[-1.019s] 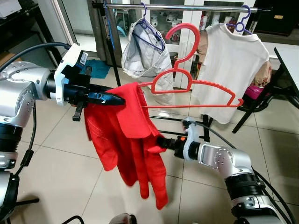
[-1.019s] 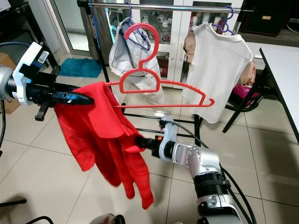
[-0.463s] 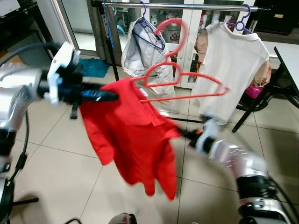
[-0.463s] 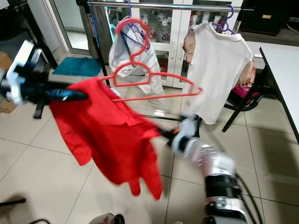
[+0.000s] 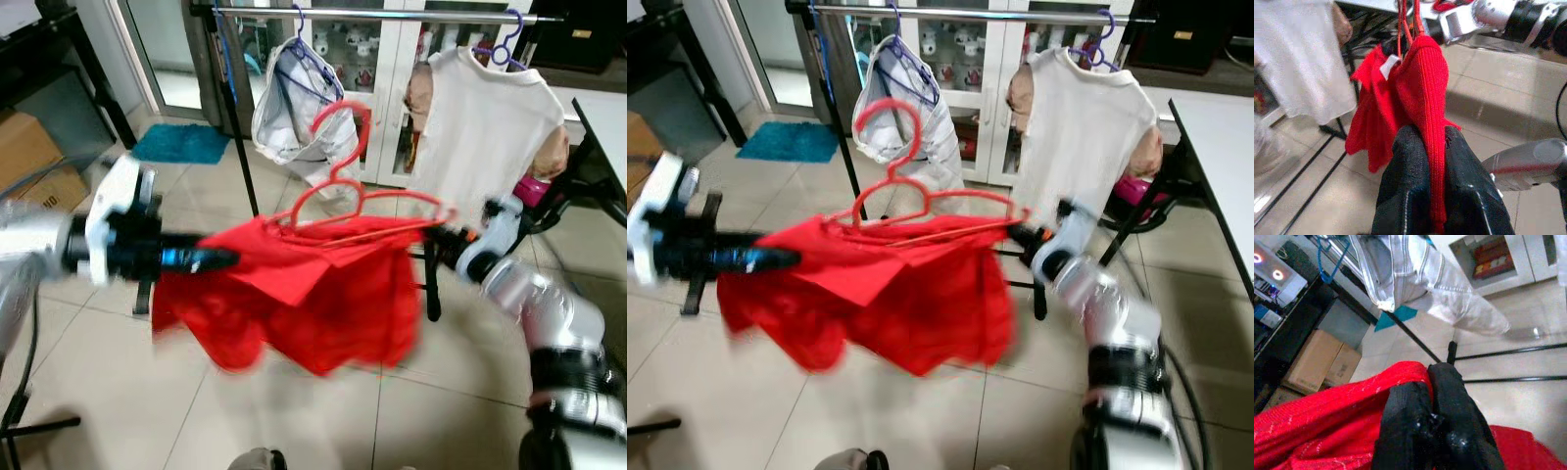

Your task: Hang hanger

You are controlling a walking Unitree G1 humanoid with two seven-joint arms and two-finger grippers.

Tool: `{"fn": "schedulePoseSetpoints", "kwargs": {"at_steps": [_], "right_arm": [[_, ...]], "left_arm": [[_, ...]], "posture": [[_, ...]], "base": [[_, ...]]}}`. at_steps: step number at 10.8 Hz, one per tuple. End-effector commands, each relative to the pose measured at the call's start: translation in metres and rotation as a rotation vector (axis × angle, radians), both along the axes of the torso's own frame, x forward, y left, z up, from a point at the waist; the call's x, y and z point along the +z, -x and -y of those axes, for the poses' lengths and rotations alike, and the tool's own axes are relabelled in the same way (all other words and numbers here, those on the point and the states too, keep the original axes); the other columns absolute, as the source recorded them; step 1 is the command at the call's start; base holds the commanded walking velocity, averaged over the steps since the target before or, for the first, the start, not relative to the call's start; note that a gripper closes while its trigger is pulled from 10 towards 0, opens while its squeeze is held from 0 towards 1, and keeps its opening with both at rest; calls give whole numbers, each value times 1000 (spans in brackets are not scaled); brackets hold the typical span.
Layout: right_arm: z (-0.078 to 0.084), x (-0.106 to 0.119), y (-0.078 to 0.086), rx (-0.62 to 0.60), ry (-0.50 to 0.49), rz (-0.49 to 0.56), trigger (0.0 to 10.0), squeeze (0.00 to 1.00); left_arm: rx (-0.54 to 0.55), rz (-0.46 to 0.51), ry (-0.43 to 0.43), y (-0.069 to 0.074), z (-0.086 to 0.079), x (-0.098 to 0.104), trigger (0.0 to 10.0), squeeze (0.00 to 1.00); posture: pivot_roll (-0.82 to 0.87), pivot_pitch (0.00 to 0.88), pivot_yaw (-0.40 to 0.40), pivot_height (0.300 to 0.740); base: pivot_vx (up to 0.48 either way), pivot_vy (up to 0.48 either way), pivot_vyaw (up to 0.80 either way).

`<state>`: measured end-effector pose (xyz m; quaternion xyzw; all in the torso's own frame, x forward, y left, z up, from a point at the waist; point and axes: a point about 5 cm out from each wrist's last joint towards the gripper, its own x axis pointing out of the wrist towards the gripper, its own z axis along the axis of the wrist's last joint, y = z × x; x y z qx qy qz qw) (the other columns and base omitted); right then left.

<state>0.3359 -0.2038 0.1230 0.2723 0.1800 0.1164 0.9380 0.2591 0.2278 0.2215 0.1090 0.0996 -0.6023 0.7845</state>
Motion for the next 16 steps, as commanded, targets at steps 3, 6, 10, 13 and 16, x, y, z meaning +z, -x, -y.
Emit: {"fn": "schedulePoseSetpoints", "kwargs": {"at_steps": [3,6,10,13,16], "right_arm": [[88,6,9,-393,177,-26,0,0],[103,19,3,-432,249,9,0,0],[102,39,-8,-401,291,86,0,0],[92,46,-11,-355,290,127,0,0],[62,69,-11,-217,308,233,0,0]], "left_arm": [[221,138,-92,15,-41,16,0,0],[244,88,-146,33,-54,3,0,0],[399,248,-347,24,-68,-8,0,0],[436,375,-397,9,-55,-19,0,0],[476,313,-508,1,-53,-53,0,0]], "posture": [[-86,0,69,740],[-79,0,71,740],[-80,0,73,740],[-87,0,76,740],[-98,0,73,740]], "base": [[0,0,0],[0,0,0],[0,0,0],[0,0,0],[0,0,0]]}}
